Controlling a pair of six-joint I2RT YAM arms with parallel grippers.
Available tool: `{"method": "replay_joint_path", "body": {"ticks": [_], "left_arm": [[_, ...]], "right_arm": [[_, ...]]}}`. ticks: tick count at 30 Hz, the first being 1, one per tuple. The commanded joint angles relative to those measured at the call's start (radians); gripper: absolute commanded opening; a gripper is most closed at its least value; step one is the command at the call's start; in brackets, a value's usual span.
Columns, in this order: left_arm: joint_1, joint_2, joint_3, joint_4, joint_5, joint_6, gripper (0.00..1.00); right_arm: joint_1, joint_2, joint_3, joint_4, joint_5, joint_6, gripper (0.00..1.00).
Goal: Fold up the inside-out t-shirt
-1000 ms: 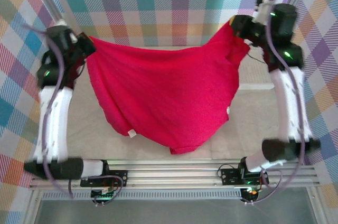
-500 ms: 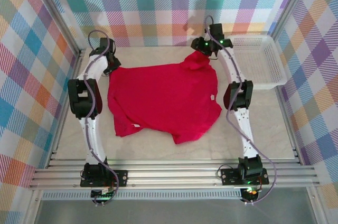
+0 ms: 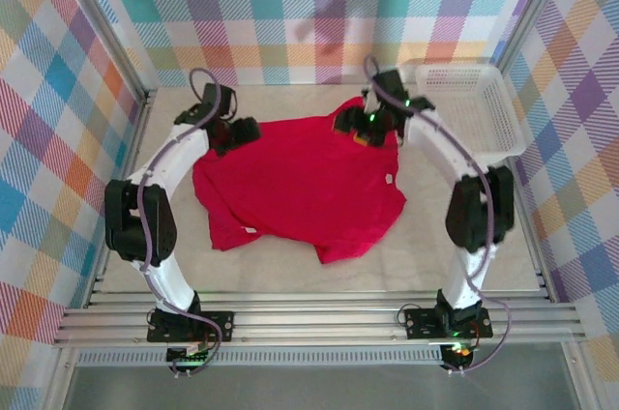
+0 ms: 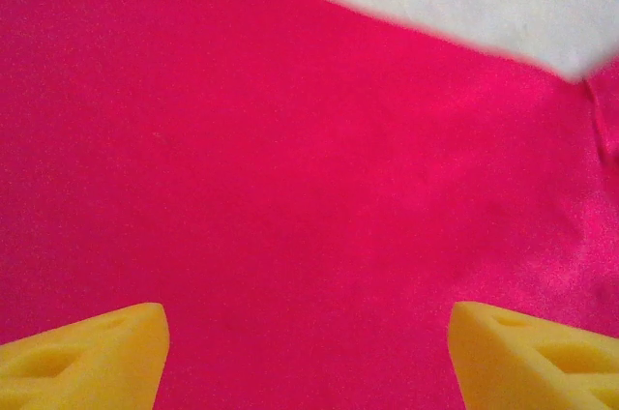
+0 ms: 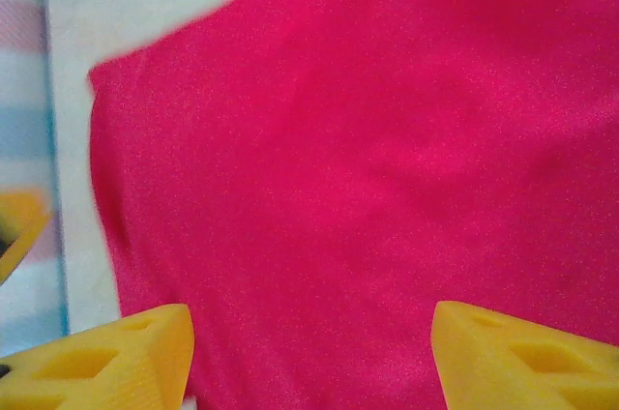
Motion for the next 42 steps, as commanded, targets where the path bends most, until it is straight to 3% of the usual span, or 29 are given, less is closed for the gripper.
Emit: {"method": "replay_joint_path", "body": {"ticks": [1, 7, 14, 17, 21, 25, 29, 32, 35, 38, 42], "left_arm": [[0.024, 0.036, -0.106, 0.0, 0.073, -0.001, 0.75], [0.032, 0.081, -0.177, -0.001, 0.049, 0.012, 0.75], [0.032, 0.058, -0.311, 0.034, 0.049, -0.021, 0.75], [0.028, -0.003, -0.411, 0.051, 0.038, -0.046, 0.75], [-0.025, -0.124, -0.58, 0.127, 0.063, -0.161, 0.74], [-0.178, -0.24, -0.716, 0.238, 0.051, -0.357, 0.74], [-0.399, -0.271, -0.754, 0.352, 0.024, -0.545, 0.73], [-0.552, -0.272, -0.683, 0.379, 0.006, -0.603, 0.73], [-0.599, -0.295, -0.543, 0.261, -0.026, -0.528, 0.73], [-0.565, -0.331, -0.415, 0.147, -0.079, -0.396, 0.75], [-0.416, -0.281, -0.278, 0.085, -0.064, -0.23, 0.74]], "right_arm": [[0.093, -0.108, -0.284, 0.117, 0.027, 0.109, 0.66], [0.137, -0.145, -0.565, 0.239, 0.049, 0.215, 0.66], [0.017, 0.111, -0.423, 0.186, 0.104, 0.099, 0.66], [-0.047, 0.282, -0.179, 0.076, 0.125, 0.001, 0.66], [-0.062, 0.523, 0.282, -0.117, 0.116, -0.116, 0.66], [-0.058, 0.732, 0.752, -0.312, 0.033, -0.149, 0.67], [-0.052, 0.817, 1.047, -0.492, 0.031, -0.182, 0.68], [-0.049, 0.72, 0.98, -0.508, 0.057, -0.208, 0.69], [-0.049, 0.548, 0.754, -0.43, 0.103, -0.214, 0.69], [-0.049, 0.402, 0.533, -0.348, 0.136, -0.203, 0.67], [-0.047, 0.261, 0.257, -0.239, 0.104, -0.154, 0.62]]}}
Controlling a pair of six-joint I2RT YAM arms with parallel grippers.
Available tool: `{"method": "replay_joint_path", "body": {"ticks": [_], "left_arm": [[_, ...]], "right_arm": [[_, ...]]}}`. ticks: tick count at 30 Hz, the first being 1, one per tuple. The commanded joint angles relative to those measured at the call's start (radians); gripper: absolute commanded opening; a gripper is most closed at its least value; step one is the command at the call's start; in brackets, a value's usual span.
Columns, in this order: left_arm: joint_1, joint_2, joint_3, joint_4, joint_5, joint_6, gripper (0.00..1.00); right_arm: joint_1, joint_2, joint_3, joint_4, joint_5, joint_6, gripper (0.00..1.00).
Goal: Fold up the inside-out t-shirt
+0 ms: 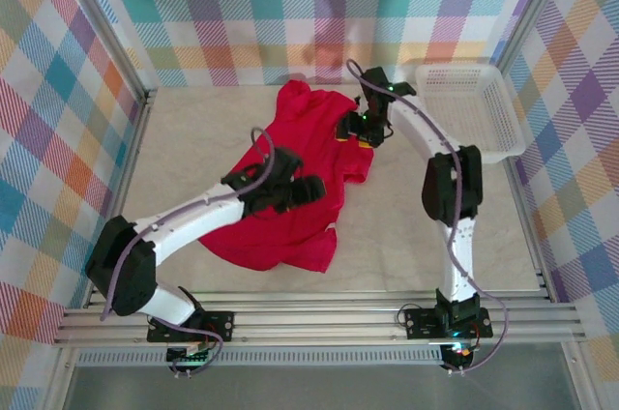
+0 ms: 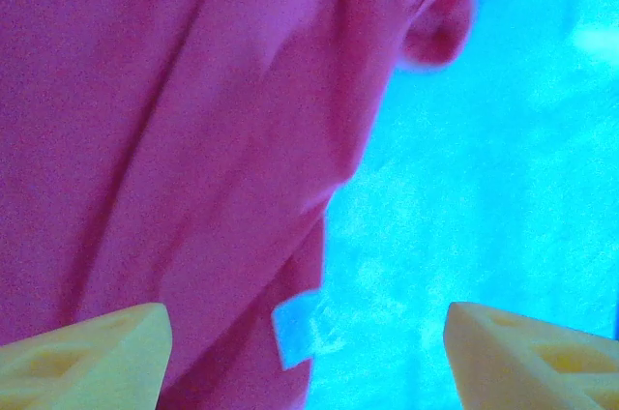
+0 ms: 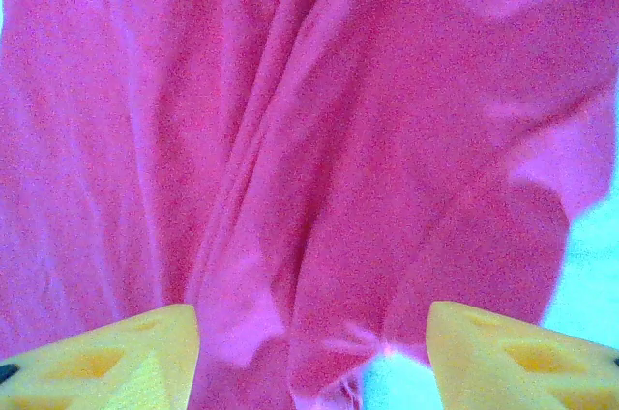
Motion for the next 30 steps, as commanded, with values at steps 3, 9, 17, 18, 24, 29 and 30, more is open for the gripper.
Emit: {"method": "replay_joint_path", "body": {"ticks": [3, 9, 17, 18, 24, 29, 30], "left_arm": [[0.212, 0.139, 0.143, -0.115, 0.028, 0.193, 0.73], [0.385, 0.352, 0.211, -0.072, 0.148, 0.231, 0.71], [0.546, 0.377, 0.054, -0.037, 0.155, 0.246, 0.69], [0.549, 0.367, 0.033, -0.031, 0.155, 0.249, 0.69], [0.54, 0.284, -0.174, 0.055, 0.206, 0.19, 0.65], [0.434, 0.117, -0.388, 0.158, 0.188, 0.066, 0.63], [0.406, 0.087, -0.416, 0.17, 0.178, 0.036, 0.63]], "right_arm": [[0.004, -0.163, -0.311, 0.136, 0.032, 0.059, 0.62], [-0.038, -0.22, -0.512, 0.274, 0.017, 0.103, 0.64], [-0.042, -0.033, -0.39, 0.339, -0.005, 0.121, 0.56], [-0.045, -0.017, -0.37, 0.338, -0.002, 0.117, 0.51], [-0.095, 0.013, -0.165, 0.159, 0.06, 0.007, 0.0], [-0.121, -0.033, 0.076, -0.098, 0.204, -0.158, 0.0], [-0.121, -0.027, 0.121, -0.149, 0.227, -0.173, 0.0]]}}
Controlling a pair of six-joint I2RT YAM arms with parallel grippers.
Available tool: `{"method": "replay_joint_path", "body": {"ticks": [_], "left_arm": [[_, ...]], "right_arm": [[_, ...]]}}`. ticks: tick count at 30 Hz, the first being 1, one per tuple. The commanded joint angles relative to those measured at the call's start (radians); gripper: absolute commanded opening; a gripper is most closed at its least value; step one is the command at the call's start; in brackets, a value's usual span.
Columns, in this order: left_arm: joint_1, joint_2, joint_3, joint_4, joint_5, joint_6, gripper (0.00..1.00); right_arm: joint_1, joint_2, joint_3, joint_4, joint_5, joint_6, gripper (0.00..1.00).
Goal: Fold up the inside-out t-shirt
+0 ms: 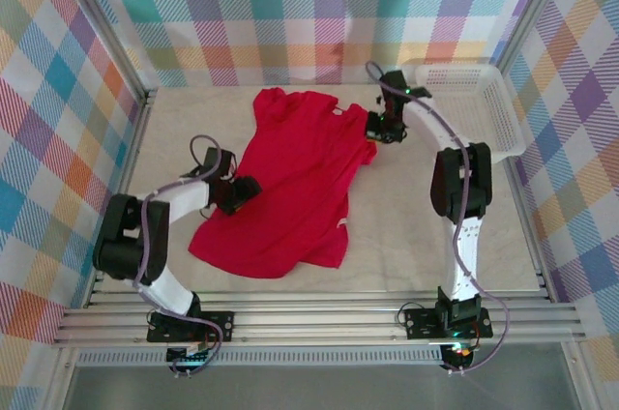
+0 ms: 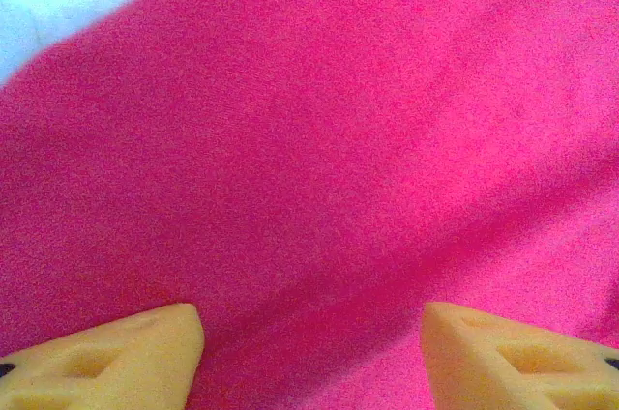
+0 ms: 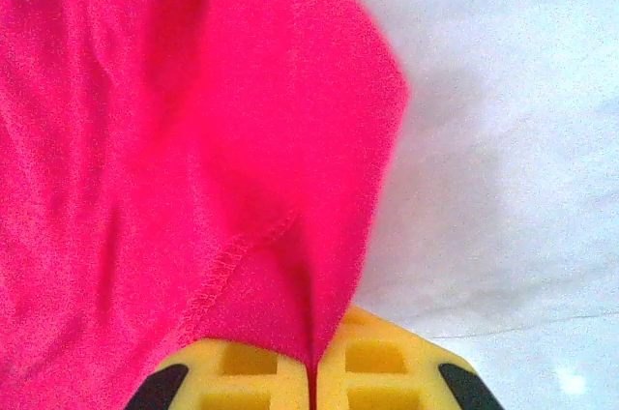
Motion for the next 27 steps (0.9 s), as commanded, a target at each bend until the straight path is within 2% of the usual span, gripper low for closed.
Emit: {"method": "replay_joint_path", "body": {"ticks": [1, 3, 6, 10, 12, 14, 15, 16, 17, 20, 22, 25, 27], "left_arm": [[-0.098, -0.064, -0.128, -0.024, -0.019, -0.134, 0.63], [-0.138, -0.115, -0.157, -0.013, -0.046, -0.175, 0.64], [-0.151, -0.169, -0.157, -0.04, -0.082, -0.189, 0.64], [-0.151, -0.224, -0.067, -0.186, -0.154, -0.133, 0.64], [-0.151, -0.239, -0.005, -0.25, -0.188, -0.091, 0.64], [-0.151, -0.235, 0.092, -0.316, -0.234, -0.039, 0.65], [-0.151, -0.223, 0.134, -0.329, -0.243, -0.016, 0.66], [-0.15, -0.198, 0.191, -0.337, -0.241, 0.017, 0.67], [-0.149, -0.158, 0.257, -0.346, -0.23, 0.049, 0.68], [-0.148, 0.011, 0.473, -0.379, -0.217, 0.113, 0.7], [-0.133, 0.172, 0.635, -0.387, -0.186, 0.133, 0.68], [-0.109, 0.429, 0.911, -0.435, -0.126, 0.136, 0.65], [-0.093, 0.572, 1.068, -0.452, -0.071, 0.12, 0.63]], "right_arm": [[-0.009, -0.057, 0.141, -0.248, 0.129, -0.128, 0.0], [-0.004, -0.065, 0.124, -0.281, 0.157, -0.132, 0.02], [0.015, -0.104, -0.042, -0.229, 0.194, -0.109, 0.05], [0.035, -0.138, -0.264, -0.143, 0.178, -0.055, 0.15], [0.046, -0.145, -0.288, -0.158, 0.208, -0.04, 0.27], [0.06, -0.164, -0.281, -0.173, 0.246, -0.03, 0.34], [0.071, -0.176, -0.27, -0.178, 0.261, -0.029, 0.43], [0.082, -0.185, -0.25, -0.182, 0.275, -0.028, 0.54], [0.095, -0.189, -0.229, -0.182, 0.28, -0.028, 0.6], [0.114, -0.171, -0.176, -0.15, 0.225, -0.017, 0.62], [0.113, -0.145, -0.165, -0.082, 0.116, 0.01, 0.62], [0.113, -0.097, -0.167, 0.014, 0.015, 0.08, 0.58], [0.113, -0.073, -0.18, 0.065, -0.006, 0.121, 0.55]]}}
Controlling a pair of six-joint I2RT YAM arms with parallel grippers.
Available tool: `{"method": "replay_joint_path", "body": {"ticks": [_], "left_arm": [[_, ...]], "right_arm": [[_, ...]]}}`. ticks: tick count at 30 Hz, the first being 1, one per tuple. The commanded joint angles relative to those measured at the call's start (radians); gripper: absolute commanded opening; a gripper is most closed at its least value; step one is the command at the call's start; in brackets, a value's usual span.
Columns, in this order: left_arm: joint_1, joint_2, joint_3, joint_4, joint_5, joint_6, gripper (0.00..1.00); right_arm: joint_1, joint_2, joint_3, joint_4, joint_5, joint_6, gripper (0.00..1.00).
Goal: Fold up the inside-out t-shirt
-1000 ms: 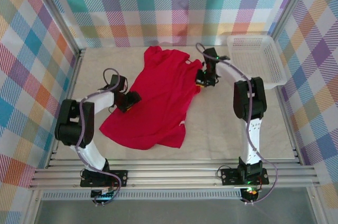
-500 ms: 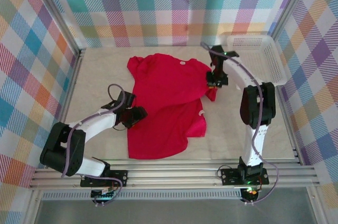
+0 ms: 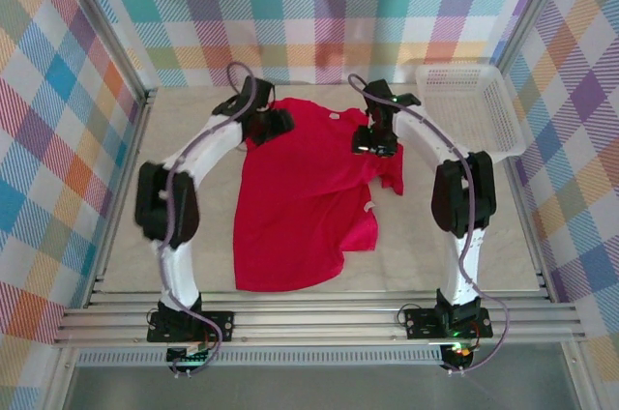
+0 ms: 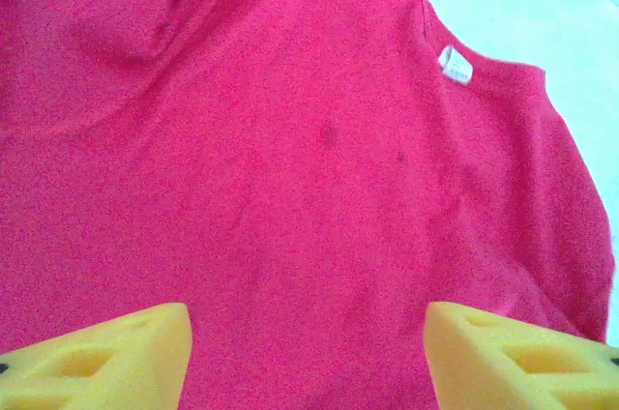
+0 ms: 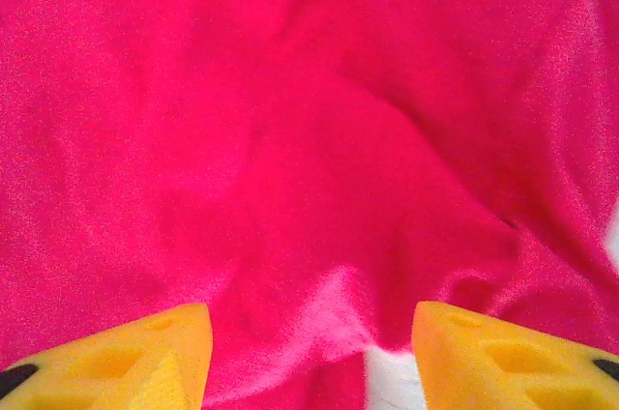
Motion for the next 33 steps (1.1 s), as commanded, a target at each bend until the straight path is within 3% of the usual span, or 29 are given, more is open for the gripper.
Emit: {"method": "replay_joint_path", "body": {"ticks": [1, 9, 14, 19, 22, 25, 28, 33], "left_arm": [[0.033, 0.215, 0.194, -0.098, 0.091, 0.009, 0.63], [0.145, 0.603, 0.637, -0.222, 0.066, -0.033, 0.59], [0.295, 0.562, 0.551, -0.225, 0.009, -0.032, 0.58], [0.358, 0.44, 0.455, -0.188, -0.077, -0.005, 0.58], [0.337, 0.374, 0.441, -0.212, -0.102, 0.02, 0.58], [0.26, 0.243, 0.349, -0.215, -0.198, 0.065, 0.6], [0.165, 0.057, 0.129, -0.16, -0.2, 0.076, 0.62], [0.027, -0.184, -0.317, 0.118, -0.011, -0.062, 0.62]], "right_arm": [[-0.005, 0.063, -0.018, 0.122, -0.102, 0.104, 0.53], [-0.055, 0.205, 0.004, 0.203, -0.156, 0.164, 0.52], [-0.131, 0.239, 0.004, 0.167, -0.07, 0.12, 0.53], [-0.172, 0.238, 0.064, 0.108, -0.025, 0.052, 0.54], [-0.155, 0.215, 0.162, 0.046, -0.115, 0.005, 0.59], [-0.11, 0.141, 0.181, -0.029, -0.117, -0.034, 0.63], [-0.058, -0.001, 0.024, -0.029, -0.116, -0.042, 0.65], [0.019, -0.282, -0.402, 0.116, -0.174, 0.056, 0.66]]}}
